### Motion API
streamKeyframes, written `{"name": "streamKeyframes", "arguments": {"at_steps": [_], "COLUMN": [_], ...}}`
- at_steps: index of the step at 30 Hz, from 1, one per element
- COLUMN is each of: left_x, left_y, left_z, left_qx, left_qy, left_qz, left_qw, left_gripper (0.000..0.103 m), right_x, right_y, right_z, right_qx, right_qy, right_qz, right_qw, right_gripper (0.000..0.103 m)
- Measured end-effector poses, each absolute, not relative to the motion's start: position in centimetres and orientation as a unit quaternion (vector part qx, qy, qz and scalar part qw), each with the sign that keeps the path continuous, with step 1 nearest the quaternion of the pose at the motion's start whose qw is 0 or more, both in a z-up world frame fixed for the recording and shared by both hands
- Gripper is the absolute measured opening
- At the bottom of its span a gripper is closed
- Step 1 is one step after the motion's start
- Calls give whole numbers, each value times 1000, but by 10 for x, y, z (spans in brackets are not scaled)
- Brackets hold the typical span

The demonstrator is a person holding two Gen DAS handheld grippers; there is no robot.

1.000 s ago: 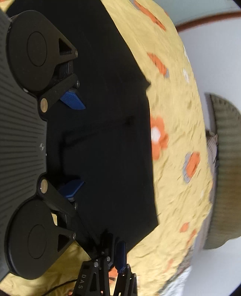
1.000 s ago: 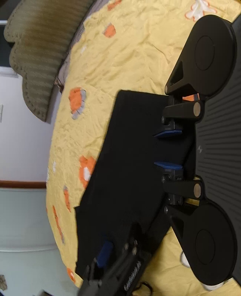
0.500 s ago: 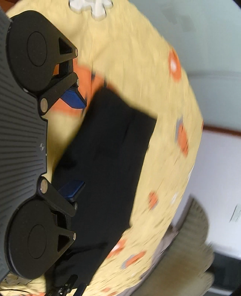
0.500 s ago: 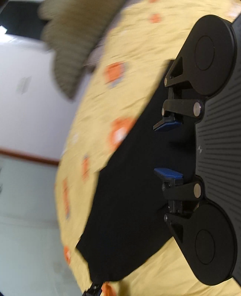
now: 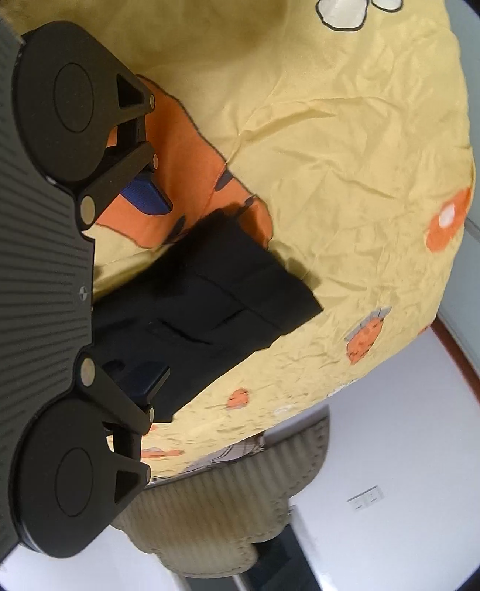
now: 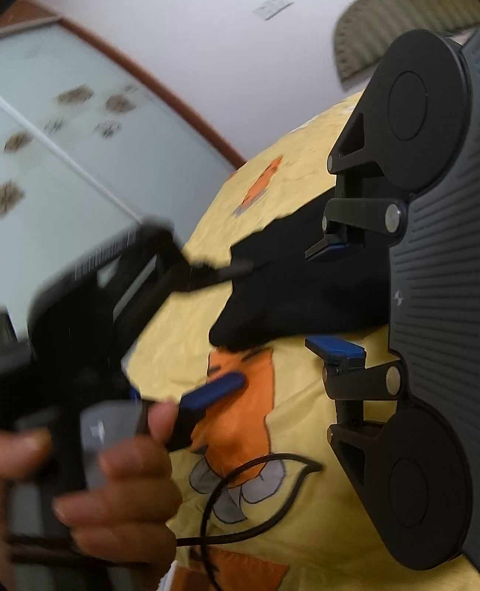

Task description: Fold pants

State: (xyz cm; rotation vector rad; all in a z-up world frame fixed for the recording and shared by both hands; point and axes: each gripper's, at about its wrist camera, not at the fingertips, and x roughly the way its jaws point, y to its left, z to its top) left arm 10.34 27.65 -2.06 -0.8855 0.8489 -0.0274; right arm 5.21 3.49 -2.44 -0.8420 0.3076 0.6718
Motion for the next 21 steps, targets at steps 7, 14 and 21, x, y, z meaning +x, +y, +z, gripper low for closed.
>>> {"name": "streamKeyframes", "arguments": {"at_steps": [7, 14, 21], "left_x": [129, 140, 141], "left_y": [287, 298, 295], "left_z": [-37, -48, -30], "left_qx": [-479, -531, -510], "left_qy": [393, 369, 335], "left_qz": [-46, -54, -90], "left_qw": [784, 760, 787], "left_gripper": [92, 94, 94], "right_x": [63, 71, 77], "right_y": [62, 73, 63], "right_z": [-58, -68, -56], "right_qx": [-481, -509, -482], "right_qy": [122, 72, 59], "right_qz": [270, 244, 237], "right_qw": [825, 822, 841], "right_gripper": [42, 52, 65]}}
